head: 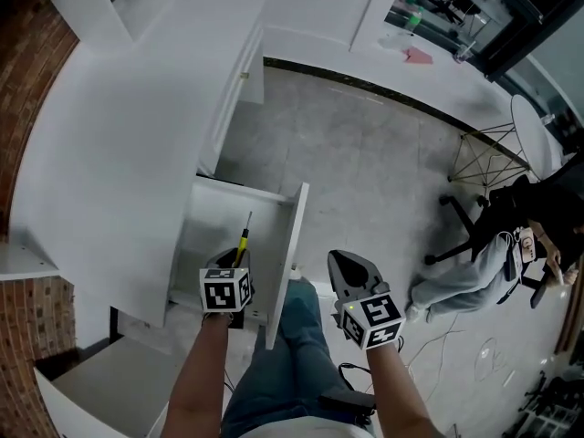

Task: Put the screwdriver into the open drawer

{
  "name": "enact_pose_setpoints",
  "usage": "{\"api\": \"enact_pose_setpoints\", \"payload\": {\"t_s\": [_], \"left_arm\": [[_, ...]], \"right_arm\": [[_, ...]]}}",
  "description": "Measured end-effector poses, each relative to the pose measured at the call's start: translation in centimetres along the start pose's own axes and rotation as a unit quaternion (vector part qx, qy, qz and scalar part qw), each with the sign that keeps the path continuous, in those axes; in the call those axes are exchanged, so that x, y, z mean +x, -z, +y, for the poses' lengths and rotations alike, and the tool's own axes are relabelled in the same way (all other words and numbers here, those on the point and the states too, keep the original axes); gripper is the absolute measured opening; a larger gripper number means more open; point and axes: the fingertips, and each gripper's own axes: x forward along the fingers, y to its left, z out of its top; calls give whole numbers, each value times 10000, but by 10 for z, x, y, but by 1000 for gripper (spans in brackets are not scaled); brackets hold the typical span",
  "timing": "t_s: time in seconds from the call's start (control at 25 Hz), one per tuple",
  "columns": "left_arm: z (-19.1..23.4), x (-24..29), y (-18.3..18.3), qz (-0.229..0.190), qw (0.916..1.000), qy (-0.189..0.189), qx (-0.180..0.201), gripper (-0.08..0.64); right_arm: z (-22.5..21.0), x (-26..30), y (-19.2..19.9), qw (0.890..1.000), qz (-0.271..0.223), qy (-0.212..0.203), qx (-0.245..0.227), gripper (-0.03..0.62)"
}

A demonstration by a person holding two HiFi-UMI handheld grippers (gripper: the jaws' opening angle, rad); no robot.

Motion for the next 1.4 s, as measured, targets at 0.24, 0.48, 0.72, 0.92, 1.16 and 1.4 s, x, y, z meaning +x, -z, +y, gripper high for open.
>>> {"api": "enact_pose_setpoints", "payload": {"t_s": [0.24, 0.48, 0.72, 0.92, 1.16, 1.4], "left_arm": [[12, 45, 20, 684, 9975, -183, 75, 83], [22, 79, 42, 1216, 9918, -354, 185, 84], [29, 91, 54, 1471, 9878, -496, 108, 86], [14, 81, 50, 1287, 9913, -260, 71, 230], [4, 21, 16, 669, 9976, -152, -112, 227], [2, -52, -24, -350, 9989, -222, -216, 151]], "right_arm": [[-2, 14, 22, 9998, 205, -25, 66, 11], [-3, 18, 33, 9990, 400, -56, 167, 11], [-3, 23, 38, 9988, 452, -44, 181, 11], [3, 16, 33, 9986, 512, -80, 92, 11], [15, -4, -14, 9998, 92, -7, -152, 11], [24, -32, -57, 9983, -380, 214, -377, 11]]}}
